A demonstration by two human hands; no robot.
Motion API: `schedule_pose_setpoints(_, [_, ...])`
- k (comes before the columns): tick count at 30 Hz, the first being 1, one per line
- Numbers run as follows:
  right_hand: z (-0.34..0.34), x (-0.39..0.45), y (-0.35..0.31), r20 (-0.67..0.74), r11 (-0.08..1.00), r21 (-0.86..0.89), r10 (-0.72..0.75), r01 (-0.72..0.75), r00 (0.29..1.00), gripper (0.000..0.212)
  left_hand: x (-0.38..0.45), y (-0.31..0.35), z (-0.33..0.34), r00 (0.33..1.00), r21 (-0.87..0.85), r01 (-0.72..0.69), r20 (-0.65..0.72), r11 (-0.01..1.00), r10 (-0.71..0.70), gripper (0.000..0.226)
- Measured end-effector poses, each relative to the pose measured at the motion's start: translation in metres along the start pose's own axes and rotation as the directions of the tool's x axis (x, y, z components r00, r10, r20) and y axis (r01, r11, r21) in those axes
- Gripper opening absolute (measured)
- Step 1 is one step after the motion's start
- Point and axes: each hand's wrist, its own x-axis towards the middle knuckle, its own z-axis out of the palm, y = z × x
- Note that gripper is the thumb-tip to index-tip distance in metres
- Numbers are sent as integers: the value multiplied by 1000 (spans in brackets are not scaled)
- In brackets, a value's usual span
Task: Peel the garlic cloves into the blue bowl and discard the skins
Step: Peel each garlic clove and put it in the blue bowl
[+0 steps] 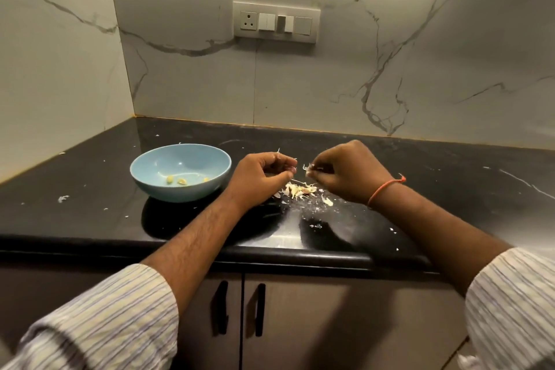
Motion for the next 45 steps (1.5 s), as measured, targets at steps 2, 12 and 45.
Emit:
schedule_pose_setpoints(2, [10, -5, -1, -56, 962, 244, 144, -126, 988, 13, -2, 3, 0, 999, -1, -24, 27, 1000, 24, 25])
schedule_pose_setpoints(12, [40, -8, -5, 92, 402, 881, 373, -250, 923, 25, 0, 5, -2, 996, 42, -45, -71, 998, 48, 12])
schedule_pose_setpoints(45, [62, -16, -3, -505, 926, 349, 57, 143, 861, 14, -3, 14, 0, 988, -48, 60, 145, 997, -53, 20])
